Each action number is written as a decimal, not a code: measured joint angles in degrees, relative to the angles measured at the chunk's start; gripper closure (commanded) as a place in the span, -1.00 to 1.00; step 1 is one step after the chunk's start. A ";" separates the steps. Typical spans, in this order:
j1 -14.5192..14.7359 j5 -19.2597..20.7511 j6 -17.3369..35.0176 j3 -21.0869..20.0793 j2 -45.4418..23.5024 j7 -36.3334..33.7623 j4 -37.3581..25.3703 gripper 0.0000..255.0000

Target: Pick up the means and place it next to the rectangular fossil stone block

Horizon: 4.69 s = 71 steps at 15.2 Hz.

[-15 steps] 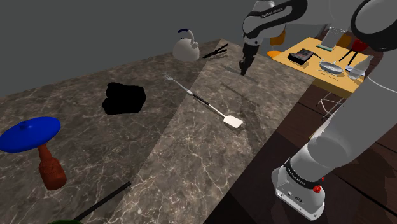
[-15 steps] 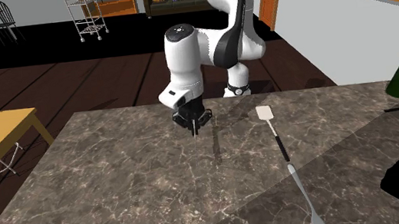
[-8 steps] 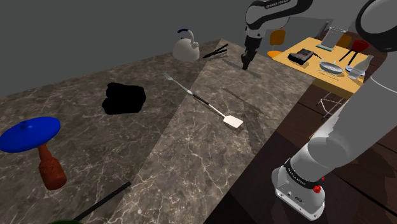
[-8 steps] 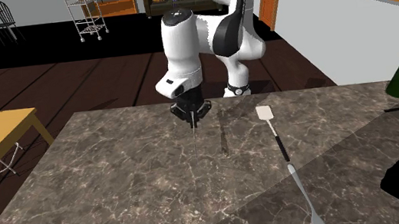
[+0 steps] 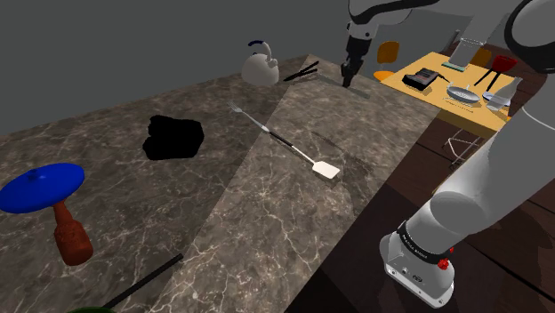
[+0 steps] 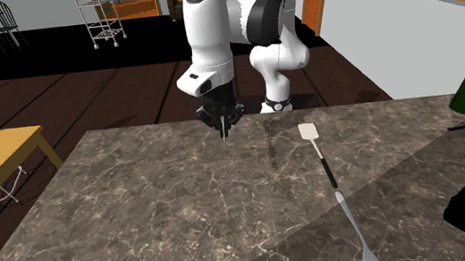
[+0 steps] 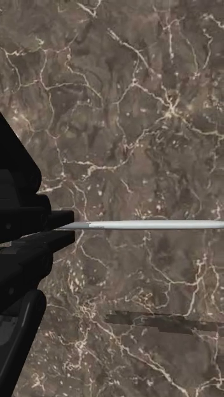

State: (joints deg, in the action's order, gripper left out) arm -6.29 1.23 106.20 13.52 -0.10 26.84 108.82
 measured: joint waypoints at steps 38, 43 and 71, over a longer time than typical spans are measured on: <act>24.21 0.19 -7.82 -20.03 -21.63 -43.64 -29.21 1.00; 24.38 0.27 -4.78 -20.07 -22.37 -43.98 -26.89 1.00; 24.36 0.66 8.21 -19.87 -25.49 -44.14 -17.03 -1.00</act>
State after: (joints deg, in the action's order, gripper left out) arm 18.08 1.90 114.41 -6.35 -25.58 -17.30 91.79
